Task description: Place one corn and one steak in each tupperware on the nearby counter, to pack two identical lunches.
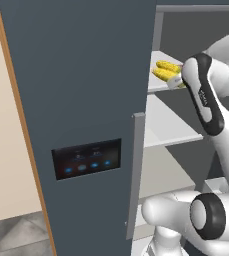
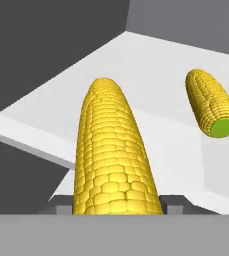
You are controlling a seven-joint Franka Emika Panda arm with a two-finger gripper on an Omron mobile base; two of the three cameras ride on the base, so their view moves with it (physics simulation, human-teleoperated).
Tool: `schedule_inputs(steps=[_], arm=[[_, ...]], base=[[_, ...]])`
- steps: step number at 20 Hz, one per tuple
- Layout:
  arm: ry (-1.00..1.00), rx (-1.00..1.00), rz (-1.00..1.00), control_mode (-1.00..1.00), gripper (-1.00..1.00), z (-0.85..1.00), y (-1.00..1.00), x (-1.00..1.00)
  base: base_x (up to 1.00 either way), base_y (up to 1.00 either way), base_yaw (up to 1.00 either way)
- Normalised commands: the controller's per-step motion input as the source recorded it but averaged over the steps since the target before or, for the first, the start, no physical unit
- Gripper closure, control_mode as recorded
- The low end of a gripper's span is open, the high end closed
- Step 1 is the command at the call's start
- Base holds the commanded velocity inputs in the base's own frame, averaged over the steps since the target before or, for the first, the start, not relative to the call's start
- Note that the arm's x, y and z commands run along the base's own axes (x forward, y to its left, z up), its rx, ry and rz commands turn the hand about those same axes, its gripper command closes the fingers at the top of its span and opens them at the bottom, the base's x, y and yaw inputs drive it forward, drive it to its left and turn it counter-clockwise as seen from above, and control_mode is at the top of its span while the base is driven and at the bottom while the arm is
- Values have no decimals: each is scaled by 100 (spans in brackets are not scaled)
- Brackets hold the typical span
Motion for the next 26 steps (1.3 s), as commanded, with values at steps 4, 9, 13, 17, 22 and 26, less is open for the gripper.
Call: schedule_inputs(steps=[4,9,13,17,22,26], arm=[[-7,0,-24,-100,100,0,-3,-88],[0,0,-9,-100,100,0,0,-65],[0,0,-4,-100,100,0,-2,-66],[0,0,-2,-100,100,-7,0,-71],[0,0,0,100,100,-8,0,-36],[0,0,0,100,100,0,0,0]], base=[[0,0,0],[0,0,0],[0,0,0],[0,0,0],[-28,0,0],[-85,5,0]])
